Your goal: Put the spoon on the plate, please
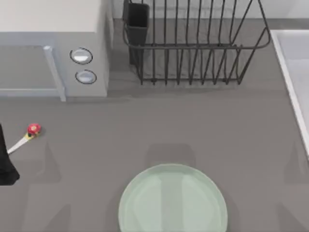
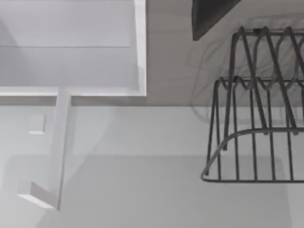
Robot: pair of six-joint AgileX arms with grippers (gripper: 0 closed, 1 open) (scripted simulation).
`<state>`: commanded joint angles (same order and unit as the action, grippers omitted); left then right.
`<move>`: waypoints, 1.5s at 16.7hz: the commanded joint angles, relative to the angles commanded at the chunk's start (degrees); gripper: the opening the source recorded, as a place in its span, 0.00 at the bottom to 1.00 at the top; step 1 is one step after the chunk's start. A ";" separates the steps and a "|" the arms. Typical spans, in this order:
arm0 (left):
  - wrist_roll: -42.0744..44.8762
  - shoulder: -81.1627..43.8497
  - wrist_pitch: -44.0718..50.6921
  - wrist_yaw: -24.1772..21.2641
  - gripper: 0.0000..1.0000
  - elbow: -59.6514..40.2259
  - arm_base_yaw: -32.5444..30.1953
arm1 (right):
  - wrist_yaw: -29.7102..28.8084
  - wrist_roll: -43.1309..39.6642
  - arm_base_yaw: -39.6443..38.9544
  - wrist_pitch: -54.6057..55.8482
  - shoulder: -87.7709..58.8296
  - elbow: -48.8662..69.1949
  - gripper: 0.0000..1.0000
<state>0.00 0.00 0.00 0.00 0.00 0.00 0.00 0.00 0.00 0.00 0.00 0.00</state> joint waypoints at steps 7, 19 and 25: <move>5.40 -9.16 6.32 -0.26 1.00 -8.16 1.02 | 0.00 0.00 0.00 0.00 0.00 0.00 1.00; 34.42 -74.44 41.60 -3.49 1.00 -50.05 4.85 | 0.00 0.00 0.00 0.00 0.00 0.00 1.00; 45.26 -95.54 53.72 -4.39 1.00 -66.16 6.28 | 0.00 0.00 0.00 0.00 0.00 0.00 1.00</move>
<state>45.26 -95.54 53.72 -4.39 -66.16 6.28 0.00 0.00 0.00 0.00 0.00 0.00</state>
